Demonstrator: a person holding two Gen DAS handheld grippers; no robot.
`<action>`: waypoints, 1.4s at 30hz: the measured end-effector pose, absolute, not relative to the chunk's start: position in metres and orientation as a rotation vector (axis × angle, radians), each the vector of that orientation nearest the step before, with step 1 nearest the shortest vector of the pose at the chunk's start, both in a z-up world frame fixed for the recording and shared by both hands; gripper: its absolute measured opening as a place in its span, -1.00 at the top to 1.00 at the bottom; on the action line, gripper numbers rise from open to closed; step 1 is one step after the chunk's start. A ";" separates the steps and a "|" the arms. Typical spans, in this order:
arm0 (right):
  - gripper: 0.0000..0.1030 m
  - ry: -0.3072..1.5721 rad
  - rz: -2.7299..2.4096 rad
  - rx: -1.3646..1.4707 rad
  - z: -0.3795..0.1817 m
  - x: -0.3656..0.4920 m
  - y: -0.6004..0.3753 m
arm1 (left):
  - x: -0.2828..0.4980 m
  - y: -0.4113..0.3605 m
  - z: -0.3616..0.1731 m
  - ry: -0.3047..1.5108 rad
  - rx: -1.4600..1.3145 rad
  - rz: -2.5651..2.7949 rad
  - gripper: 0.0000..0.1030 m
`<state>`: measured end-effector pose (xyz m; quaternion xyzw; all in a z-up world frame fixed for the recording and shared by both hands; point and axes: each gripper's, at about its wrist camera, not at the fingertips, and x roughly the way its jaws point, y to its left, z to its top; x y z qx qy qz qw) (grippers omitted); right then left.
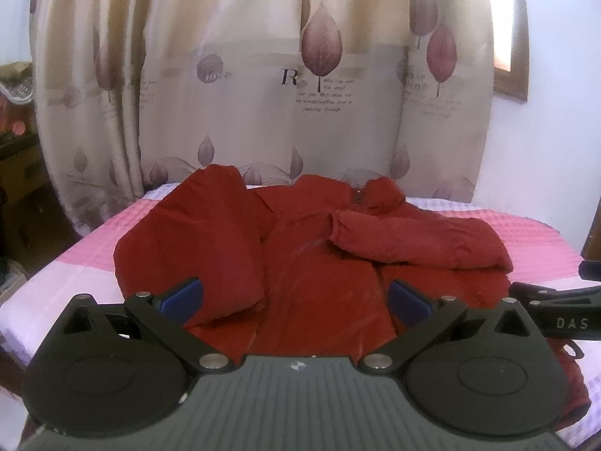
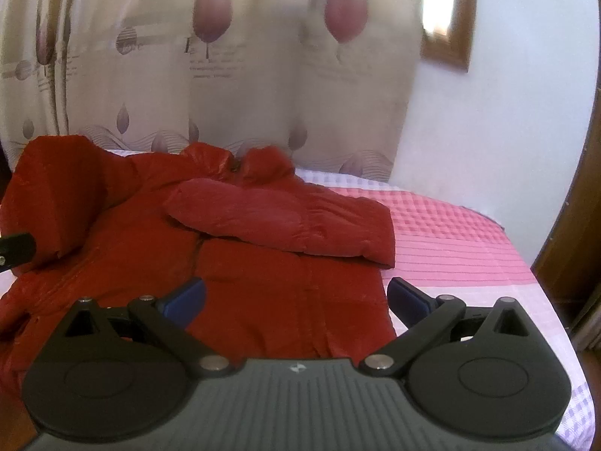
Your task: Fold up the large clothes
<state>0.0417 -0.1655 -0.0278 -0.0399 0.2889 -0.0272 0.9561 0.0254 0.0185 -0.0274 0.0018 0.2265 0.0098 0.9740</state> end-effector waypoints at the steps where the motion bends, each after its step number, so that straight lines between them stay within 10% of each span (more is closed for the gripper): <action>1: -1.00 0.587 -0.054 -0.083 -0.028 0.041 -0.164 | 0.026 0.019 -0.028 0.460 0.005 0.022 -1.00; 42: -1.00 0.709 0.007 -0.130 -0.071 0.052 -0.138 | 0.154 0.279 -0.084 0.542 -0.232 -0.078 -1.00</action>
